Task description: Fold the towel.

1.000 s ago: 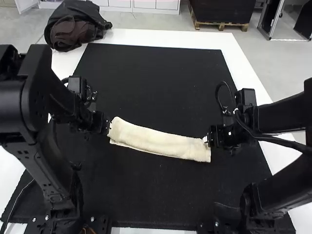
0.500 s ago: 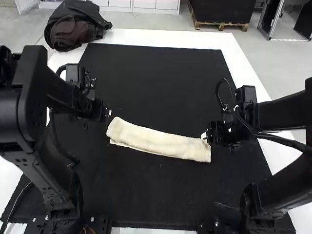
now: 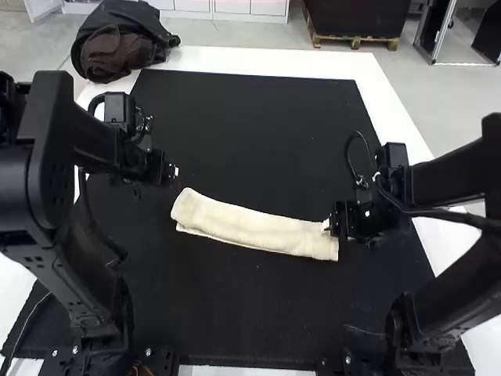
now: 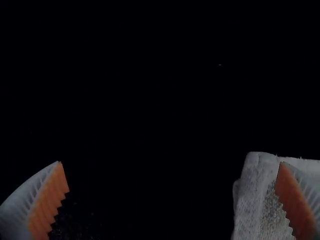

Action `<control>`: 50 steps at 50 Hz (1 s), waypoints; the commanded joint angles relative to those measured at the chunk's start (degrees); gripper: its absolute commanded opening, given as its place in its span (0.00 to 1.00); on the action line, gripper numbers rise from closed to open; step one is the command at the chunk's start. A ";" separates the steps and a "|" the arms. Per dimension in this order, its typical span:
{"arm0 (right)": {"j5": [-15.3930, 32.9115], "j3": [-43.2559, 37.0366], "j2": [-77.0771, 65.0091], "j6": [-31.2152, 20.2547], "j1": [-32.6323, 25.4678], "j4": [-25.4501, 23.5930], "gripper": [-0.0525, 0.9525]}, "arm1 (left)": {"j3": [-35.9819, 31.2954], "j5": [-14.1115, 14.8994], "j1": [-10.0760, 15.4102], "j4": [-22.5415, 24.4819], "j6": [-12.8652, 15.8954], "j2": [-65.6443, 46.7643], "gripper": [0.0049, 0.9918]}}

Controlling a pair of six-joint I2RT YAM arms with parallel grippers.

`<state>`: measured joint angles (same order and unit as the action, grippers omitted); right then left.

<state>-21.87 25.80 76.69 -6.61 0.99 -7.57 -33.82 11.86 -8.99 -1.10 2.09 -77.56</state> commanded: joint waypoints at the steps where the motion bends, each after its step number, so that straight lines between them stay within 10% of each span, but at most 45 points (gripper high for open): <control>1: 0.16 1.62 1.19 0.11 -0.12 0.45 0.96 | -2.48 0.36 -0.67 -0.04 -0.59 1.27 0.98; 46: 2.36 2.15 6.55 0.02 4.45 4.94 0.85 | -4.41 0.36 -0.67 -1.36 -1.56 1.97 0.98; 50: 2.97 2.32 7.69 -0.77 5.60 5.64 0.45 | -4.32 0.36 -0.67 -1.36 -1.56 1.97 0.98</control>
<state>-19.94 26.46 82.76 -6.26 4.78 -2.63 -36.62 11.86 -9.02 -2.61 0.99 -77.56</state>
